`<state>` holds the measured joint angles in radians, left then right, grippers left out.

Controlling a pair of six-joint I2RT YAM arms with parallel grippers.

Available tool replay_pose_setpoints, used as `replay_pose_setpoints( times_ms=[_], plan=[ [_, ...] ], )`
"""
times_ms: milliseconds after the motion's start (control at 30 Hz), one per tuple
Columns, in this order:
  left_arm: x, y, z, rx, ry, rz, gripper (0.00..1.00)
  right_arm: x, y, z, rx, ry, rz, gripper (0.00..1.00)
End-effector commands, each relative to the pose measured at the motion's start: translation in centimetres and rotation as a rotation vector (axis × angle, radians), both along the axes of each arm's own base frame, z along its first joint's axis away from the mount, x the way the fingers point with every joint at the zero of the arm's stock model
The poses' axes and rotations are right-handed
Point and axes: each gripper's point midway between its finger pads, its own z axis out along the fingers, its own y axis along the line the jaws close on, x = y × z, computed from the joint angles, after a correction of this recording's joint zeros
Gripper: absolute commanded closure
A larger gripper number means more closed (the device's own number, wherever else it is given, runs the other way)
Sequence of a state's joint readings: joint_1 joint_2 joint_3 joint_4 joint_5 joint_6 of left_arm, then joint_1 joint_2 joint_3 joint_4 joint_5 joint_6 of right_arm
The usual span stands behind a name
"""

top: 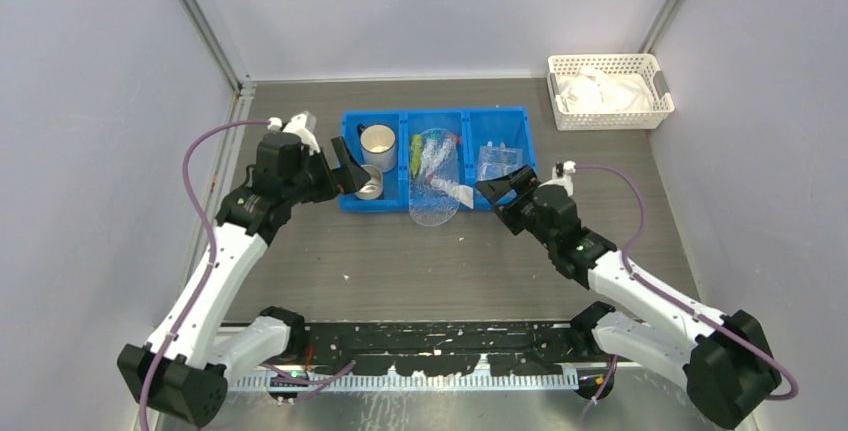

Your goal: Prepare toiletry sets of a toothbrush and toothpaste on the tray

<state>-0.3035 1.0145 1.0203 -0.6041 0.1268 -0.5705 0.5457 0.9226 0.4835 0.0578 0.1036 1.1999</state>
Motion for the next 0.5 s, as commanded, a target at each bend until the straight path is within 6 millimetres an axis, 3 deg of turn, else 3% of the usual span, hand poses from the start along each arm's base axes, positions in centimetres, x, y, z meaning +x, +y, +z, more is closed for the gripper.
replay_pose_setpoints(
  times_ms=[0, 333, 467],
  plan=[
    [-1.2, 0.3, 1.5, -0.013, -0.045, -0.007, 0.00, 2.1, 0.3, 1.3, 0.083, -0.063, -0.162, 0.17],
    [-1.3, 0.3, 1.3, -0.011, -0.041, -0.009, 0.00, 2.8, 5.5, -1.3, 0.076, -0.039, -0.146, 0.32],
    [-1.2, 0.3, 0.9, -0.007, -0.036, -0.008, 0.00, 2.9, 6.8, -2.1, 0.072, -0.032, -0.133, 0.45]
  ],
)
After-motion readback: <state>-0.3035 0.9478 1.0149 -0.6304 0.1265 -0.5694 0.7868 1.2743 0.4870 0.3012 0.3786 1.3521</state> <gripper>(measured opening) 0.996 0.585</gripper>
